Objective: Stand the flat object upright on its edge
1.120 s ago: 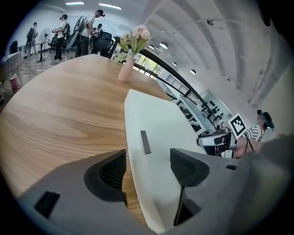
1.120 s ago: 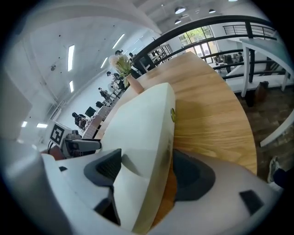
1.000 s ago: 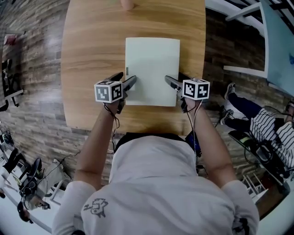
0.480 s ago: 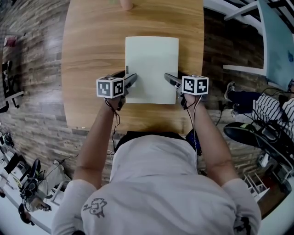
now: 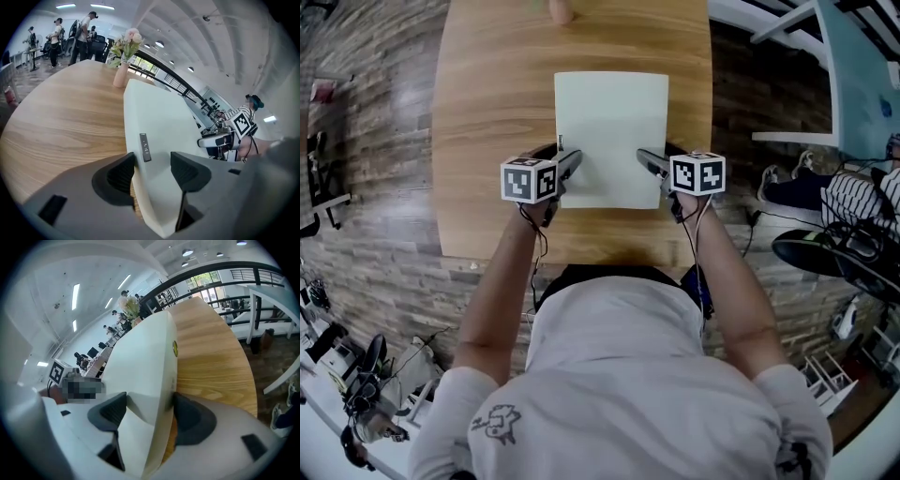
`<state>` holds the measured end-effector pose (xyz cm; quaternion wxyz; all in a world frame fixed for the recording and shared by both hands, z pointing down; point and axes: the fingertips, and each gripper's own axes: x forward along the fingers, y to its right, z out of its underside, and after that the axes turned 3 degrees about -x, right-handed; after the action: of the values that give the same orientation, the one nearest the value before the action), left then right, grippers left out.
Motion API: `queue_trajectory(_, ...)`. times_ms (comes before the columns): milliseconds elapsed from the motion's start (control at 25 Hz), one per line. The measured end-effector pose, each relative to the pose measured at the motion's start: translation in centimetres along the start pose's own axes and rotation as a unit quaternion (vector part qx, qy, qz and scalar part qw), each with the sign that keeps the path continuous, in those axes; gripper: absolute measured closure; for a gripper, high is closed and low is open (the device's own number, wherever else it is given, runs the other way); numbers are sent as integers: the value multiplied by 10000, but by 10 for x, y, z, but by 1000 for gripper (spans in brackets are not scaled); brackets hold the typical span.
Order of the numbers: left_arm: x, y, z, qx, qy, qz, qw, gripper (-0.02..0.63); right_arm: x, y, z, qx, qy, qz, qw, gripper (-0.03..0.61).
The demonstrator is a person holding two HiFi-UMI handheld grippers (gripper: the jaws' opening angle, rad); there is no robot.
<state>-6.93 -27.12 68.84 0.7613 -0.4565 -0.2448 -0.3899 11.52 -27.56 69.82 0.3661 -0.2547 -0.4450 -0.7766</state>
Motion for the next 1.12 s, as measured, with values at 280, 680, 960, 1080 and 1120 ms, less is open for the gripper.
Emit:
queue_trajectory(280,-30,8,-17,598,250,-70,9979,365,-18,-28,-14,-553,227,216,9980,258)
queue_trajectory(680,-69,13,-50,1453,888,-234,9851,381,-36,-62,-40,-1445,708,795,9838,262)
queue_trajectory(960,-79,16,-54,1743,1259,-308,9761,381,-46,-73,-47,-2001,1154,1247,9649,262)
queue_trajectory(1080,-80,16,-57,1773,1400,-342,9735,380,-49,-76,-53,-2252,1385,1400,9542,262)
queue_trajectory(1120,-79,17,-57,1772,1440,-349,9730,380,-50,-76,-54,-2327,1456,1431,9509,262)
